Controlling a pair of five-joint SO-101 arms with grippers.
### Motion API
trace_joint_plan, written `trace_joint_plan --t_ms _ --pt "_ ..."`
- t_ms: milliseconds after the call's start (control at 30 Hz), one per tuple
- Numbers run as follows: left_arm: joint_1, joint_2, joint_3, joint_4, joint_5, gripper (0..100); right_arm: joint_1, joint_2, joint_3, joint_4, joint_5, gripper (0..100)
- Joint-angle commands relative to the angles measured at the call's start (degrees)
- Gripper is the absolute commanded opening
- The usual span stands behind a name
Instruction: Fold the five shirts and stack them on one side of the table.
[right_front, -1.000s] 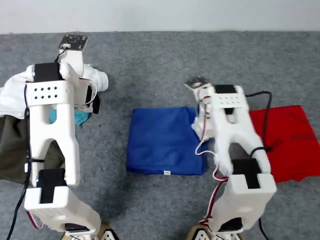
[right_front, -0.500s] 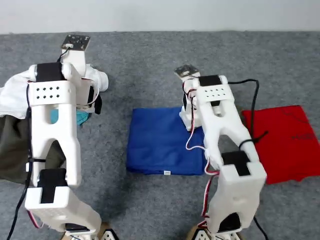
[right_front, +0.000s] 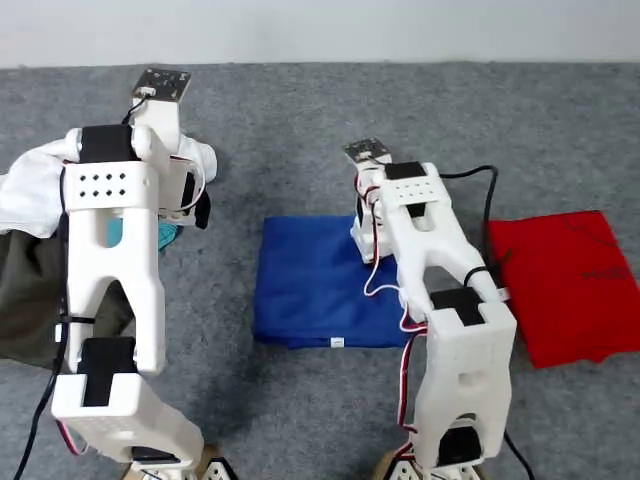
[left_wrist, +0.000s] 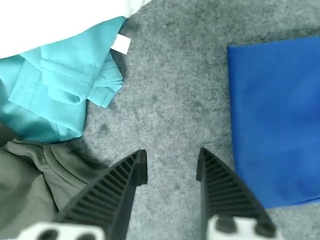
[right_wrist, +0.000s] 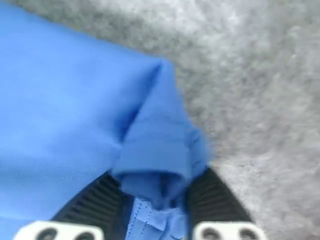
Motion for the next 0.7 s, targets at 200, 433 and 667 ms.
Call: trace_joint_plan --t_ms 200,433,667 --pt "0.3 -2.7 -0.1 -0.4 -0.5 17 6.9 -2.2 -2.1 -0.3 -0.8 0.9" --pt "0.4 -2.7 -0.1 -0.4 -0.5 17 16.9 -14.8 -2.5 -0.3 -4.9 0.9" --pt "0.4 -2.7 -0.1 -0.4 -0.5 17 24.2 -24.5 -2.5 3.9 -9.8 0.9"
